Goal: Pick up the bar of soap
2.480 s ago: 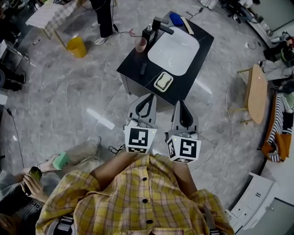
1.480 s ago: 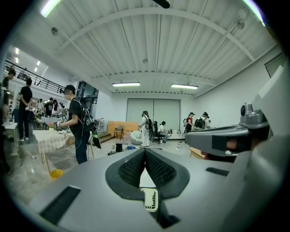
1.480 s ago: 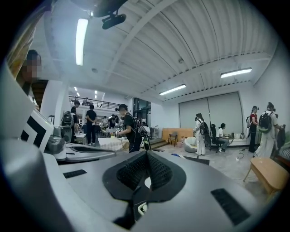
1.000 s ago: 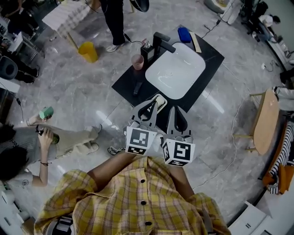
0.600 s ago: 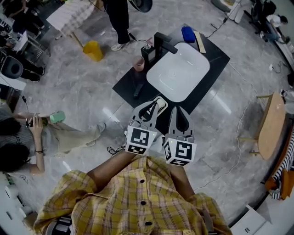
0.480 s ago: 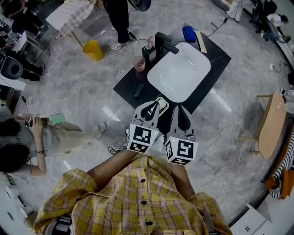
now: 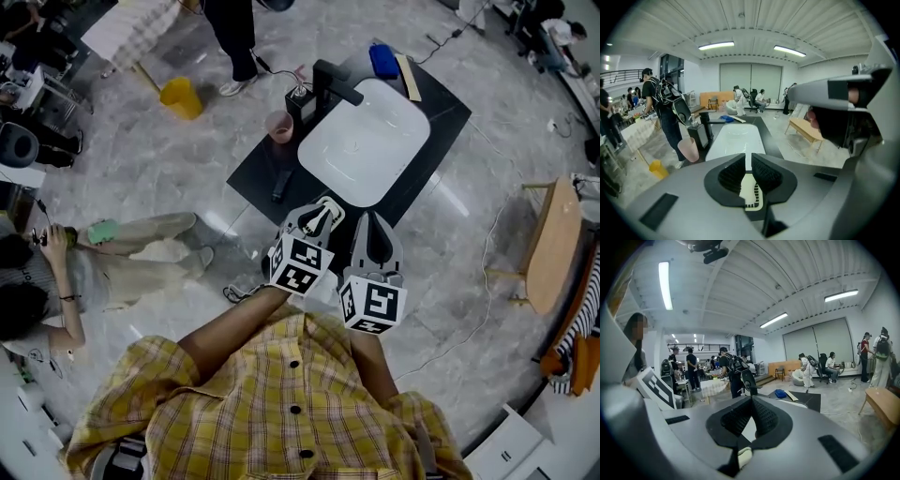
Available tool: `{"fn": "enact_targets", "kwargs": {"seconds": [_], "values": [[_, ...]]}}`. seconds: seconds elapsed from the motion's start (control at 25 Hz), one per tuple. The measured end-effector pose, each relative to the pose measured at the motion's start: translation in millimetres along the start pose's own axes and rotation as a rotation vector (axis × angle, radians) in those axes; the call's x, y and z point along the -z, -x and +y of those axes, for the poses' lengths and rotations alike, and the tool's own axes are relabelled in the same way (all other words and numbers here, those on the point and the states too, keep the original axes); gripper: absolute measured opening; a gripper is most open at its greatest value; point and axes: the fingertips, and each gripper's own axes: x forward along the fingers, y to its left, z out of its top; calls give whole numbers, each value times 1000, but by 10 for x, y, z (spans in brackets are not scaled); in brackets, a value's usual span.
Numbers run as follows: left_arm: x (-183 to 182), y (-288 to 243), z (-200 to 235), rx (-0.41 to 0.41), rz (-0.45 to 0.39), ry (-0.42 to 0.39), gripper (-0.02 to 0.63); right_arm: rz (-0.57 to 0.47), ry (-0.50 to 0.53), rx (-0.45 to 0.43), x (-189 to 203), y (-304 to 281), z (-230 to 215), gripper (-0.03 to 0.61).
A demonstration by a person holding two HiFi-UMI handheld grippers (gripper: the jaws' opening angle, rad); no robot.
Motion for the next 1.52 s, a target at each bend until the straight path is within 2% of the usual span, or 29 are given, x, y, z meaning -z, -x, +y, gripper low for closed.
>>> {"fn": "enact_targets", "kwargs": {"seconds": [0.16, 0.32, 0.48, 0.6, 0.76, 0.96, 1.24, 1.52], "values": [[311, -295, -16, 50, 135, -5, 114, 5, -14, 20, 21, -58, -108, 20], [605, -514, 40, 55, 232, -37, 135, 16, -29, 24, 81, -120, -158, 20], [852, -705, 28, 95, 322, -60, 164, 31, -34, 21, 135, -187, -189, 20], [1002, -855, 3, 124, 384, -84, 169, 38, -40, 17, 168, -253, -216, 20], [1187, -1004, -26, 142, 475, -79, 181, 50, -44, 11, 194, -294, -247, 20], [1259, -1161, 17, 161, 537, -94, 186, 50, -53, 22, 185, -355, -336, 20], [1408, -1273, -2, 182, 624, -73, 186, 55, -59, 20, 218, -415, -414, 20], [1459, -1312, -31, 200, 781, -82, 187, 52, -71, 20, 220, -436, -476, 20]]}}
